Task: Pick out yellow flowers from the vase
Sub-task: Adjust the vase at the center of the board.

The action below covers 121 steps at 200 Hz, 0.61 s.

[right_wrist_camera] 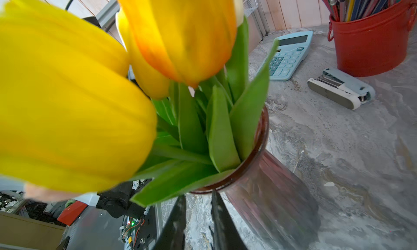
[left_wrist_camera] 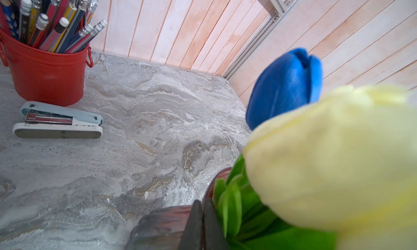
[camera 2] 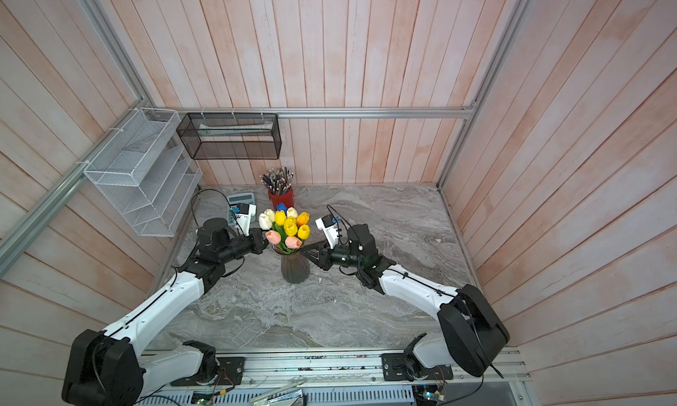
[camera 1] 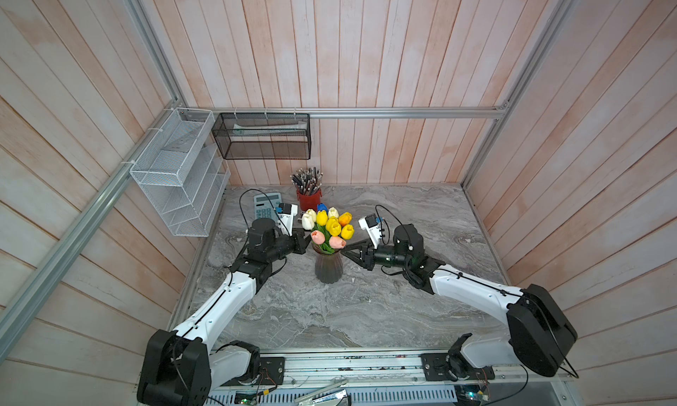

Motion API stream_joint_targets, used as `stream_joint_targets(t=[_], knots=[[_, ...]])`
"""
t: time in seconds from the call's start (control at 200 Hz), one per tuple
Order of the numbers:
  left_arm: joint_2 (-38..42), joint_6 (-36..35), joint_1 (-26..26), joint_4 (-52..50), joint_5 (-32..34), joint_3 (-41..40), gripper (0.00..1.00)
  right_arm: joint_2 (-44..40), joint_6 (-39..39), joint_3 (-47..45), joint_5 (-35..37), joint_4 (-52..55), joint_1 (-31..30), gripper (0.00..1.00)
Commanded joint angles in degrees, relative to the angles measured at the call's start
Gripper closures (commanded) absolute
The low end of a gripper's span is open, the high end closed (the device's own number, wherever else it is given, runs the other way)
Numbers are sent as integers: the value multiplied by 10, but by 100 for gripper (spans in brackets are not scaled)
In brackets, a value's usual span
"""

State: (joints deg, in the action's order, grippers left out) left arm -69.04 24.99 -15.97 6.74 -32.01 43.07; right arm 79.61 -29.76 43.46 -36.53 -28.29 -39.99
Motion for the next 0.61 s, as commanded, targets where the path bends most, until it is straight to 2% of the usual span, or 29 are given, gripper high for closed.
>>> stream_joint_targets(t=[0.0,0.22,0.31,0.38,0.47,0.6], knots=[[-17,-16,-11,-4,-50,12,94,-11,-18,-11,30,-47,-8,78],[-38,-13,-6,15,-72,21,93,-15,-22,-21,38,-54,-11,77],[-42,-7,0,10,-58,28,93,-22,-8,-20,41,-31,-11,77],[-36,15,19,-2,-26,29,89,-35,18,-16,51,5,-11,72],[-14,45,58,-5,-22,16,83,-56,51,-16,64,46,-1,68],[32,40,84,-36,-15,6,69,-72,42,-19,23,49,46,68]])
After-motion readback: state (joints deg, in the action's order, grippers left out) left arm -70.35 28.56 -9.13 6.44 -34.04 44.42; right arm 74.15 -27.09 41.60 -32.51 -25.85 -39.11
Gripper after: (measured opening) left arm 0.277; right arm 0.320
